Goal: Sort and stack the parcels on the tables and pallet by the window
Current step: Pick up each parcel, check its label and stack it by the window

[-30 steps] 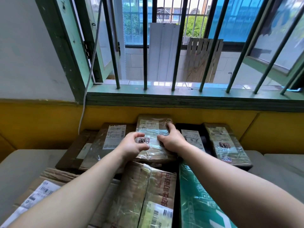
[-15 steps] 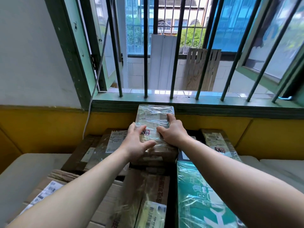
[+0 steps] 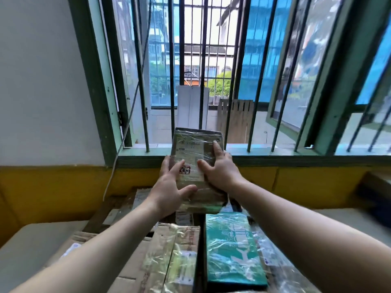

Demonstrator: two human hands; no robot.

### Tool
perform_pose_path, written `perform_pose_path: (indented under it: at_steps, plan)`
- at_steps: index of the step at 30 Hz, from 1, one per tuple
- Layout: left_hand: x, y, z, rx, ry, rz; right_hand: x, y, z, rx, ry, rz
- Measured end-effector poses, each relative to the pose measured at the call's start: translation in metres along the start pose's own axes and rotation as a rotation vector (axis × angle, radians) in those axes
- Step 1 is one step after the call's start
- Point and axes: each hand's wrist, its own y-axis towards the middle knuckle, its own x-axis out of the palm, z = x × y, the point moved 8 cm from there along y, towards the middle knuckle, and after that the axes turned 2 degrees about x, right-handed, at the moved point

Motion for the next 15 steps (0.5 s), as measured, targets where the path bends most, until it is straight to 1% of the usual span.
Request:
perform_pose_path:
  at_steps: [4, 8, 12, 15]
  plan:
    - [0.005, -0.033, 0.039, 0.076, 0.001, -0.081, -0.04, -0.057, -0.002, 0.036, -0.058, 0.066]
    - [0.03, -0.059, 0.083, 0.17, -0.038, -0.174, -0.089, -0.115, 0.018, 0.146, -0.122, 0.126]
    - [0.077, -0.082, 0.146, 0.284, -0.065, -0.316, -0.156, -0.177, 0.055, 0.253, -0.127, 0.219]
    - [0.123, -0.106, 0.205, 0.317, -0.178, -0.422, -0.216, -0.228, 0.093, 0.338, -0.123, 0.314]
